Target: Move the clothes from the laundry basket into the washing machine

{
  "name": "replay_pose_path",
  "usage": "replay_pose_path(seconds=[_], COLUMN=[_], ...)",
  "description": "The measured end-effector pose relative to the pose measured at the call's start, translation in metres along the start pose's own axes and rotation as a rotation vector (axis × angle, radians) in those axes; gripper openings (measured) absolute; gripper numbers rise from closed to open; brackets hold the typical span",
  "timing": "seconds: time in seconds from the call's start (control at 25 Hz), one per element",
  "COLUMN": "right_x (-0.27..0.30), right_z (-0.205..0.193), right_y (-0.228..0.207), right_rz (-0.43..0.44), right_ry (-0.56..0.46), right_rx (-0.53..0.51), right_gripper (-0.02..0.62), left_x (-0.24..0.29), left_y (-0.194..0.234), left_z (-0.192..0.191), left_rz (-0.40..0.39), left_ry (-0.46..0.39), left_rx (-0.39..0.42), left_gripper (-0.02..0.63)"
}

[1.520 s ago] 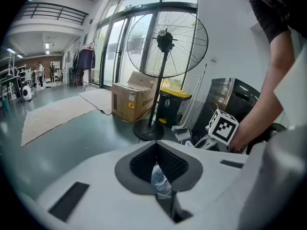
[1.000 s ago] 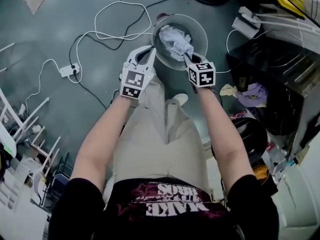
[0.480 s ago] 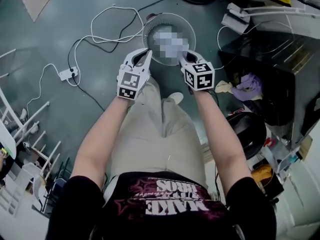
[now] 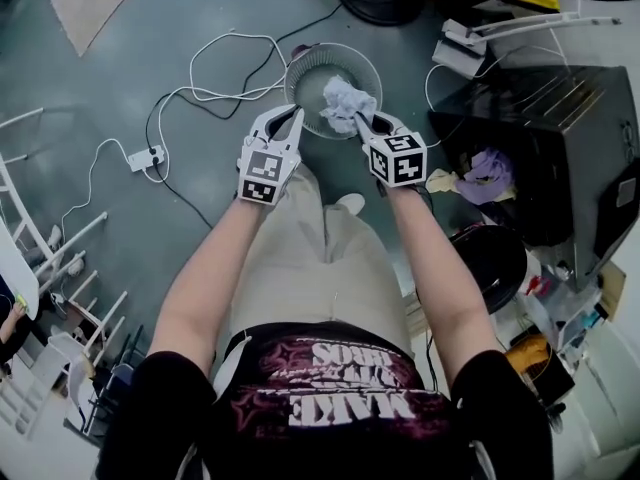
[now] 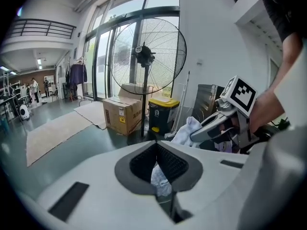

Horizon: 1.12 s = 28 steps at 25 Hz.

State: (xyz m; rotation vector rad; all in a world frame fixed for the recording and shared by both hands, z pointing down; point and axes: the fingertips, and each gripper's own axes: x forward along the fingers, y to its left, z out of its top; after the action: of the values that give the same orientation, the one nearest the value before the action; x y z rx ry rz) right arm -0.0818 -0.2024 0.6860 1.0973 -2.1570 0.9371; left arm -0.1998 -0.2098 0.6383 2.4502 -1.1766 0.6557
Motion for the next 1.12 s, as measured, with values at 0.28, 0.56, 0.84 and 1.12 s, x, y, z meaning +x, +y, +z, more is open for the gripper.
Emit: replay_pose_path(seconds=[0.28, 0.56, 0.84, 1.12], right_x=[-0.036, -0.079, -0.123, -0.167], right_z=[0.037, 0.077, 0.107, 0.136], right_y=[0.016, 0.045, 0.066, 0.095], right_rz=[0.03, 0.094, 0.149, 0.232], right_ry=[-0.024, -0.042, -0.061, -0.102], right_rx=[-0.023, -0.109, -0.172, -0.21], right_gripper=[0.037, 0.037, 0.038, 0.038], left_x=[-0.023, -0.041, -0.052, -0.06], left_y=[-0.01, -0.026, -0.056, -0.076], left_z=[0.026, 0.049, 0.057, 0.064], left_rz=[-0.023, -0.038, -0.121, -0.168], left_ry=[0.002, -0.014, 0.013, 0.018], left_rx=[0.049, 0.065, 0.093, 0.112], left_gripper=[0.006, 0.032, 0.216, 0.271])
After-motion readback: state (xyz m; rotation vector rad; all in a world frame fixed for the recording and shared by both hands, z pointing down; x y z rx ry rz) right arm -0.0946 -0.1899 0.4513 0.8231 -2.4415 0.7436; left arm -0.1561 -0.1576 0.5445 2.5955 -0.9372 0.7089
